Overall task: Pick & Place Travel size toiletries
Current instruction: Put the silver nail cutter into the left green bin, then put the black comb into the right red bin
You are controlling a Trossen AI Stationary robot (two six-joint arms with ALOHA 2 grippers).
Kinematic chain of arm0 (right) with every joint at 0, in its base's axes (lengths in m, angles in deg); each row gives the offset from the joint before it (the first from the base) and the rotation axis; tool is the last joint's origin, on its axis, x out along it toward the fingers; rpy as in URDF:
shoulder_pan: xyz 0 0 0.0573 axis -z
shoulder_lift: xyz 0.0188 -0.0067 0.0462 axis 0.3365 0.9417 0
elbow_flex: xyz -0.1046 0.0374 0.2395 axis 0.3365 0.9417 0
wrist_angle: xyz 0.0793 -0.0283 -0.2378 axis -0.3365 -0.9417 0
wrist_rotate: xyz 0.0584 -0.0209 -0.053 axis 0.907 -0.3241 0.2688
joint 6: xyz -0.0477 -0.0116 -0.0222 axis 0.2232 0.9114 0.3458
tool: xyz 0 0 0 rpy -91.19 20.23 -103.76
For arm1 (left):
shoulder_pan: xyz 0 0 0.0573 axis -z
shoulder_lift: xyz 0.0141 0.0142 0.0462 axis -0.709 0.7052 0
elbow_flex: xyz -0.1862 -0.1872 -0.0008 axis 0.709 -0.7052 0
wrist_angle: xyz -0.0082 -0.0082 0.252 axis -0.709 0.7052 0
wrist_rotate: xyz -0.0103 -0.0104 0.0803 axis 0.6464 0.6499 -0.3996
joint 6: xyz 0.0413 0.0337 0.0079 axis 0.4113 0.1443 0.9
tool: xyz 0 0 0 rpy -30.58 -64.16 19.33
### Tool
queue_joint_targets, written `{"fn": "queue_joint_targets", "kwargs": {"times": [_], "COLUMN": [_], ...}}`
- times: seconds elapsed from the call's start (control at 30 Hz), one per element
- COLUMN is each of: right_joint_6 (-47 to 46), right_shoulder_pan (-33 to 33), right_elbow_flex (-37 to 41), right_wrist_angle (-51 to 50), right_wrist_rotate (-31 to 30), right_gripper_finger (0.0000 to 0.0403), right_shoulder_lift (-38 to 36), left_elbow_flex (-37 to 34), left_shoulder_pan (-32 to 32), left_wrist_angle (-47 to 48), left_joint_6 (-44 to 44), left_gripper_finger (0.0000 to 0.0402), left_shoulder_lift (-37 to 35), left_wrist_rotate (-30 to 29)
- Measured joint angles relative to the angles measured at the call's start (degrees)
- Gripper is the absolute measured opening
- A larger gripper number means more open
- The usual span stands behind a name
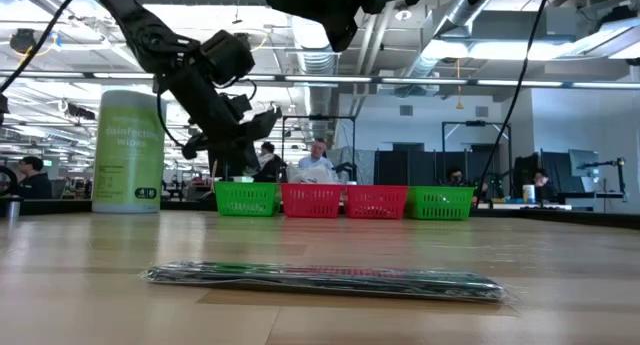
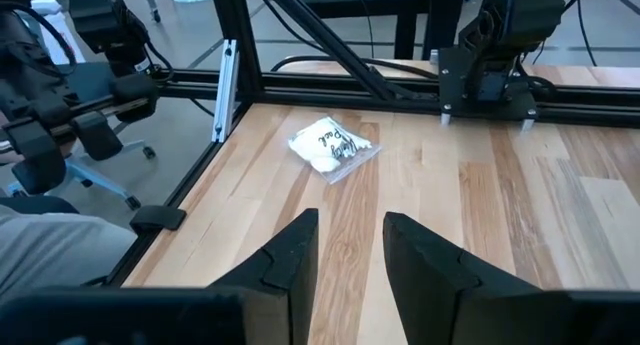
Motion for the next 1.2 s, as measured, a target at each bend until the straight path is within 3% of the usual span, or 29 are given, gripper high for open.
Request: {"fn": "queue_joint_targets", "kwargs": {"times": [0.43, 0.67, 0.8, 1.0, 1.2], "right_joint_6": [0.00, 0.00, 0.00, -1.72, -5.09], "right_shoulder_pan": [0.00, 0.00, -0.11, -1.27, -3.61], "right_elbow_flex": [0.00, 0.00, 0.00, 0.00, 0.02], "right_wrist_angle": [-0.02, -1.27, -2.80, -7.80, -12.00], "right_wrist_rotate": [0.00, 0.00, 0.00, 0.00, 0.00], "right_gripper_finger": [0.0107, 0.0107, 0.0107, 0.0107, 0.0107], "right_shoulder_lift": [0.00, 0.00, 0.00, 0.02, 0.02], "left_elbow_flex": [0.00, 0.00, -0.07, -0.13, -0.15], "left_shoulder_pan": [-0.26, -0.09, 1.04, 7.62, 19.82], "left_wrist_angle": [-0.52, -0.69, -1.01, -0.85, -0.73], "left_joint_6": [0.07, 0.11, 0.16, 4.60, 8.13], "left_gripper_finger": [0.0102, 0.0111, 0.0109, 0.0108, 0.0108], "left_shoulder_lift": [0.56, 0.53, -1.36, -7.38, -11.53], "left_wrist_rotate": [0.04, 0.10, 4.18, 13.25, 18.67]}}
